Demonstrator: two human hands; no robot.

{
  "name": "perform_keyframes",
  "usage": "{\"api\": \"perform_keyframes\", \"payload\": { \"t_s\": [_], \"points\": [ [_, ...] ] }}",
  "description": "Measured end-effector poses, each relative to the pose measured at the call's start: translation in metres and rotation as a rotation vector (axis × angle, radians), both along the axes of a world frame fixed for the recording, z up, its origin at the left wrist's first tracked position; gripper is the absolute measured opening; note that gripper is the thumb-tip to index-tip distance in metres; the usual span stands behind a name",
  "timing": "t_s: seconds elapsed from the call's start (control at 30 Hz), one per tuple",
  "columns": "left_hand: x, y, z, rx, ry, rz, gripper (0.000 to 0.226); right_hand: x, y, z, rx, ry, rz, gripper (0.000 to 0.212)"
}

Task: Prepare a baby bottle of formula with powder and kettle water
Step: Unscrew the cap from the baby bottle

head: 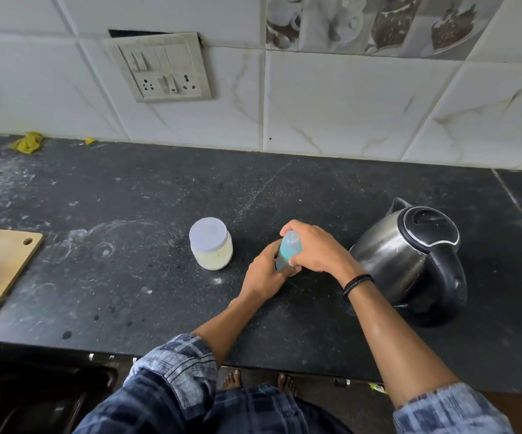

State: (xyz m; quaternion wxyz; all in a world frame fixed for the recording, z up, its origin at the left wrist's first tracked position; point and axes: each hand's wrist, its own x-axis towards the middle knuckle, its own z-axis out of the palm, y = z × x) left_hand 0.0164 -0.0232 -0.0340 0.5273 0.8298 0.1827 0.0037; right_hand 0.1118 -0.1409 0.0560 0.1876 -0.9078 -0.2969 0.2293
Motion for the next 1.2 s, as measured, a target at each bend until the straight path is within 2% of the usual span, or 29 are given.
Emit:
{"api": "perform_keyframes", "payload": {
  "t_s": [0.07,0.13,0.33,0.63,0.83,1.07,1.2],
  "points": [
    [-0.001,0.0,0.002,0.002,-0.007,0.0,0.064,-0.001,0.001,0.003,0.005,0.003,-0.019,0.067],
    [-0.002,-0.001,0.004,0.007,-0.013,-0.003,0.063,-0.006,0.003,0.004,-0.001,-0.073,-0.035,0.067],
    [-0.003,-0.002,0.005,0.01,-0.035,-0.012,0.071,-0.019,0.009,0.003,-0.041,-0.245,-0.059,0.05],
    [0.0,0.0,0.001,0.013,-0.029,-0.028,0.064,-0.018,0.006,-0.002,0.051,-0.181,0.024,0.059],
    [-0.001,0.001,-0.001,0.024,-0.053,-0.028,0.065,-0.007,0.004,-0.002,0.043,-0.034,0.043,0.077],
    [-0.001,0.001,-0.003,0.015,-0.073,-0.012,0.061,-0.016,0.009,-0.004,0.044,-0.199,-0.065,0.056],
    [0.0,0.001,-0.004,0.023,-0.067,-0.012,0.063,-0.016,0.012,-0.005,0.062,-0.152,0.001,0.06]
  ]
}}
